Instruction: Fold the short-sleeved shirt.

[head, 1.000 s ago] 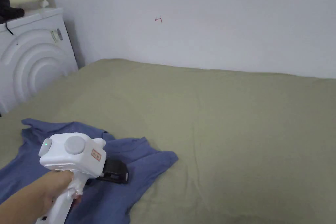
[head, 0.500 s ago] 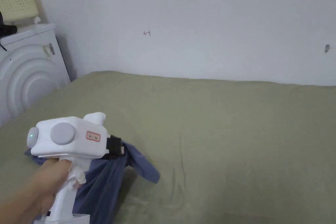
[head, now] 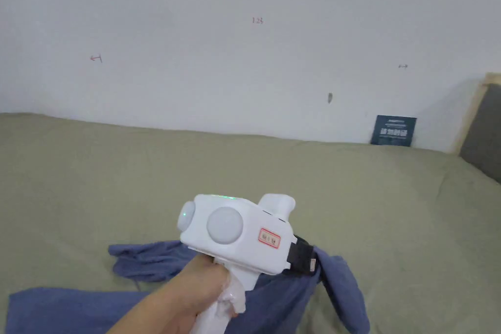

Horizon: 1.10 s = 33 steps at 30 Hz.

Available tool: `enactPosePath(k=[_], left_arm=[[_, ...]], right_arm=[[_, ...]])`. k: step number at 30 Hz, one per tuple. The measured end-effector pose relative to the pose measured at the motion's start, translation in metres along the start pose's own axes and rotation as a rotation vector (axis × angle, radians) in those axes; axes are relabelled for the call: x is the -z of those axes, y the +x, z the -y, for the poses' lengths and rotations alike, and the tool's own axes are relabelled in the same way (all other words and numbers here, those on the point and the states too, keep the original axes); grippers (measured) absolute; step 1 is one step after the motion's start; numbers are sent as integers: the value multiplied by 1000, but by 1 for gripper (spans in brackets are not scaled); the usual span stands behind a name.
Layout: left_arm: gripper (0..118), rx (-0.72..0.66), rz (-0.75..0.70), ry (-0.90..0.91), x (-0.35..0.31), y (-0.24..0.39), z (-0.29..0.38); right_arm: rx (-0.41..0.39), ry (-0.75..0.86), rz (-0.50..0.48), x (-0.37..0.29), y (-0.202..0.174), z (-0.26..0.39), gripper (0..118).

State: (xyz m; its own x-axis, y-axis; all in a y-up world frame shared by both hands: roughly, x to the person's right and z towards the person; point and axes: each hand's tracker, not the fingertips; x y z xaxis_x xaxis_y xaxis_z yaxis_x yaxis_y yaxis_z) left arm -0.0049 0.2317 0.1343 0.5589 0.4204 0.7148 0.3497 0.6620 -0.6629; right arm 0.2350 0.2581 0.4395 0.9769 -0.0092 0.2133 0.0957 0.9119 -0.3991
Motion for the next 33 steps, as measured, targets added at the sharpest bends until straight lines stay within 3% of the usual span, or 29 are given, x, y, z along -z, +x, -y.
enactPosePath(k=[3,6,7,9,10,12,14,19,20,21,22,23,24,27,31,33], left_arm=[[7,75,111,-90,51,44,21],[7,72,61,-168,88,60,43],[14,76,13,-169,93,58,50],[86,6,-5,-123,89,48,55],[112,-40,-11,-105,76,39,55],[113,-108,21,-45,39,24,47],[113,-125,-66,61,-17,10,41],[110,-112,-377,366,-169,-6,71],[102,-117,-429,406,-194,-5,83],[87,-113,-480,457,-218,-5,98],[60,-107,-546,496,-241,-1,115],[15,-84,-617,531,-257,2,129],[3,-59,-678,559,-266,4,143],[0,-88,-857,542,-295,5,188],[0,-251,-930,540,-308,-2,233],[0,-266,-962,547,-308,-6,243]], right_arm=[[16,-7,43,-18,18,5,6],[13,-21,83,-28,29,11,6],[14,-24,85,-30,31,12,6],[22,-27,87,-33,32,14,6],[26,-26,81,-32,31,13,6],[20,-23,62,-28,26,11,6],[9,-14,38,-20,17,5,6],[0,26,-64,3,-10,-13,6],[-6,33,-75,7,-17,-16,6],[-13,45,-91,11,-24,-19,6],[-14,55,-113,16,-30,-21,6],[-15,56,-128,20,-36,-22,6],[-14,55,-137,24,-41,-23,6],[-10,44,-168,33,-55,-21,6],[-18,12,-200,38,-67,-11,6],[-32,1,-203,40,-68,-10,6]])
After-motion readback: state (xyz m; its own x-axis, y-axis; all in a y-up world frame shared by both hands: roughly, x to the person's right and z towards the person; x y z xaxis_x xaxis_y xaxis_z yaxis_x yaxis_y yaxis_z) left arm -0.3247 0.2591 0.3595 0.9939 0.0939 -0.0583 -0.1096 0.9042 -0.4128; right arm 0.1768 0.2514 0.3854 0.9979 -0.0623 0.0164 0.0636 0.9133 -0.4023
